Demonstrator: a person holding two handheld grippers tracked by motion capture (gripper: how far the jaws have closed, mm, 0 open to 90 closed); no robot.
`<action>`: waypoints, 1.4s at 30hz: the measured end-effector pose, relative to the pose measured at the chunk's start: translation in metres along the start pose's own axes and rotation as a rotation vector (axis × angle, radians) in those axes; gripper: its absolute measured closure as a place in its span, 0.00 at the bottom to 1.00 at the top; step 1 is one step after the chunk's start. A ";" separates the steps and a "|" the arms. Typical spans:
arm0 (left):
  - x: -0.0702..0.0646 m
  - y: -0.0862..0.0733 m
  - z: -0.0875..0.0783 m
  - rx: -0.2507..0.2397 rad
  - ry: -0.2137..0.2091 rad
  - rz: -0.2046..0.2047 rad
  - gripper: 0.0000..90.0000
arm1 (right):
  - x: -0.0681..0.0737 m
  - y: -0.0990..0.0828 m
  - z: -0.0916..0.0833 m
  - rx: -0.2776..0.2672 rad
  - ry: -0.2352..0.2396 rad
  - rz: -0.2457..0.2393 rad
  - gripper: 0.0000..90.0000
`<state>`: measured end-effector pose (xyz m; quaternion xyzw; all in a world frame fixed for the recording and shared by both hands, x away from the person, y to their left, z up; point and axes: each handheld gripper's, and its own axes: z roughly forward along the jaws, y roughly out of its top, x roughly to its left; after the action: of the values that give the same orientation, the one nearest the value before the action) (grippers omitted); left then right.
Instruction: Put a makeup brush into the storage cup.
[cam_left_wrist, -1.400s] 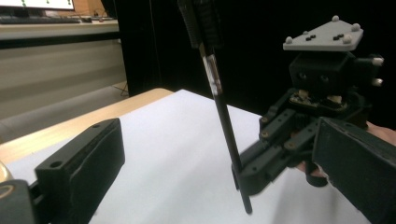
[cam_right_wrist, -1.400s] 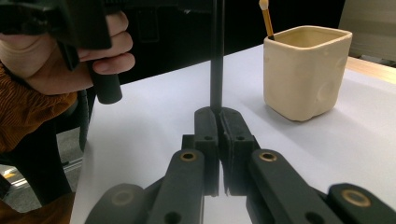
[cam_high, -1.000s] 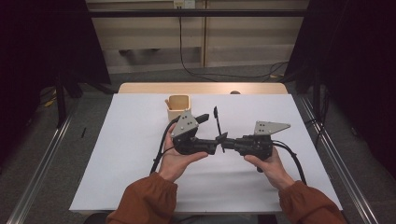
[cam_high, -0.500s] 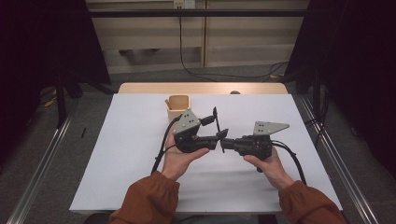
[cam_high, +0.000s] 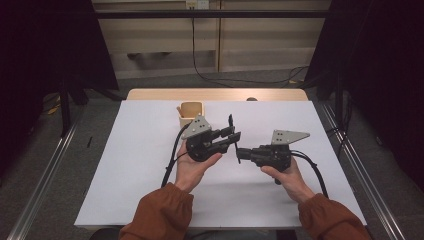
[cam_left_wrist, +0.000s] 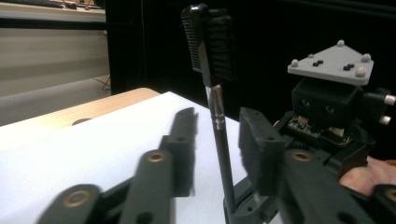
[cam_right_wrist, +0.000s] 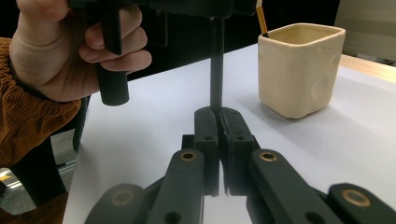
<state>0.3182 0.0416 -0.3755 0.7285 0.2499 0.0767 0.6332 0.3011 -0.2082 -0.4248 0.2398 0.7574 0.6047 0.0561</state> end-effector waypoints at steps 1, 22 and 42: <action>0.001 0.000 0.000 0.005 -0.005 -0.004 0.81 | 0.000 0.000 0.000 0.000 -0.001 0.000 0.96; -0.005 0.004 0.004 0.029 -0.034 0.000 0.95 | 0.002 -0.001 0.002 -0.004 -0.024 -0.016 0.95; -0.005 0.004 0.005 0.033 -0.045 0.001 0.95 | 0.003 0.001 0.002 0.006 -0.037 0.006 0.45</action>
<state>0.3167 0.0342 -0.3716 0.7406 0.2364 0.0567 0.6264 0.2997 -0.2046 -0.4234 0.2533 0.7574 0.5980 0.0677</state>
